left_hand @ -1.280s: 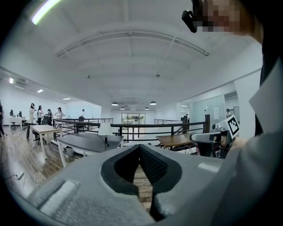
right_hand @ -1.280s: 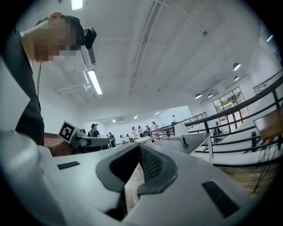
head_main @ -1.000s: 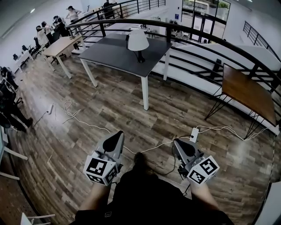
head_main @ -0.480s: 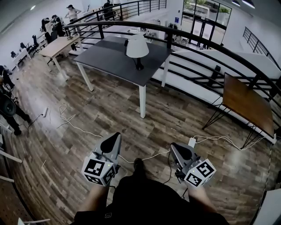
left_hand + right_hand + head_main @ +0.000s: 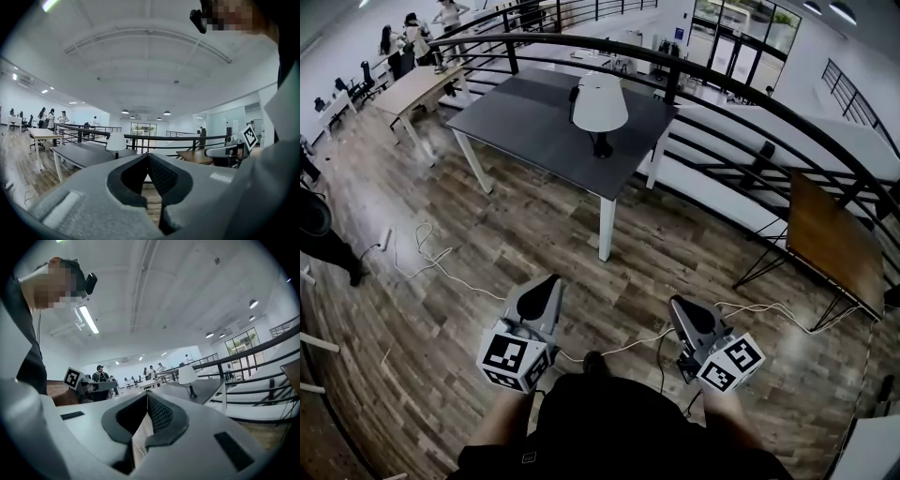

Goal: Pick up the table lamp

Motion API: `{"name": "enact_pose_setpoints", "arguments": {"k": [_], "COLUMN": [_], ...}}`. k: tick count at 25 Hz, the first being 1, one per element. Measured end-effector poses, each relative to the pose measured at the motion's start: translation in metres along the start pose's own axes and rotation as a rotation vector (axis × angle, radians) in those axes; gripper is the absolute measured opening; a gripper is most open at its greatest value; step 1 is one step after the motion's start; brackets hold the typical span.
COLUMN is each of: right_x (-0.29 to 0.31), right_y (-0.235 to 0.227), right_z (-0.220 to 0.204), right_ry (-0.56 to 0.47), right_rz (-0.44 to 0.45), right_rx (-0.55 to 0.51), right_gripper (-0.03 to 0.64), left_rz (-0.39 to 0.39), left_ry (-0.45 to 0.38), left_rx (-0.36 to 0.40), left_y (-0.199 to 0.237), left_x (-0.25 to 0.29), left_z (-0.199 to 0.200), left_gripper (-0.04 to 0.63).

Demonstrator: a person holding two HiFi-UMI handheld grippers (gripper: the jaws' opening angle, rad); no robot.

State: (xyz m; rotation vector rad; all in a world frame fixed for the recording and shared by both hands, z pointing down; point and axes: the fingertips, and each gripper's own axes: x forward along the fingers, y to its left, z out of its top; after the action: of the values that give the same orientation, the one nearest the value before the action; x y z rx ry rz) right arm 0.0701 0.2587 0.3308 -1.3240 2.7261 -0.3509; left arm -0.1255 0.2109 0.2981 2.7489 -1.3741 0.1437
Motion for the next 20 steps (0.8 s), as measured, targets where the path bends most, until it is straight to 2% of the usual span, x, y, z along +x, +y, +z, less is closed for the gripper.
{"name": "enact_pose_setpoints", "arguments": {"k": [6, 11, 16, 20], "right_x": [0.062, 0.094, 0.126, 0.161], "right_y": [-0.024, -0.044, -0.086, -0.127], "right_z": [0.009, 0.007, 0.010, 0.017], "right_ry": [0.000, 0.030, 0.041, 0.041], "right_rz": [0.012, 0.036, 0.054, 0.087], "right_rx": [0.008, 0.017, 0.034, 0.027], "right_gripper": [0.014, 0.014, 0.014, 0.014], "left_rz": [-0.025, -0.019, -0.018, 0.015], "left_ry": [0.007, 0.017, 0.049, 0.034], "left_rx": [0.024, 0.002, -0.012, -0.007], "left_y": [0.041, 0.063, 0.078, 0.099], "left_x": [0.043, 0.078, 0.126, 0.174], "left_z": [0.010, 0.010, 0.002, 0.009], "left_gripper": [0.005, 0.005, 0.005, 0.005]}}
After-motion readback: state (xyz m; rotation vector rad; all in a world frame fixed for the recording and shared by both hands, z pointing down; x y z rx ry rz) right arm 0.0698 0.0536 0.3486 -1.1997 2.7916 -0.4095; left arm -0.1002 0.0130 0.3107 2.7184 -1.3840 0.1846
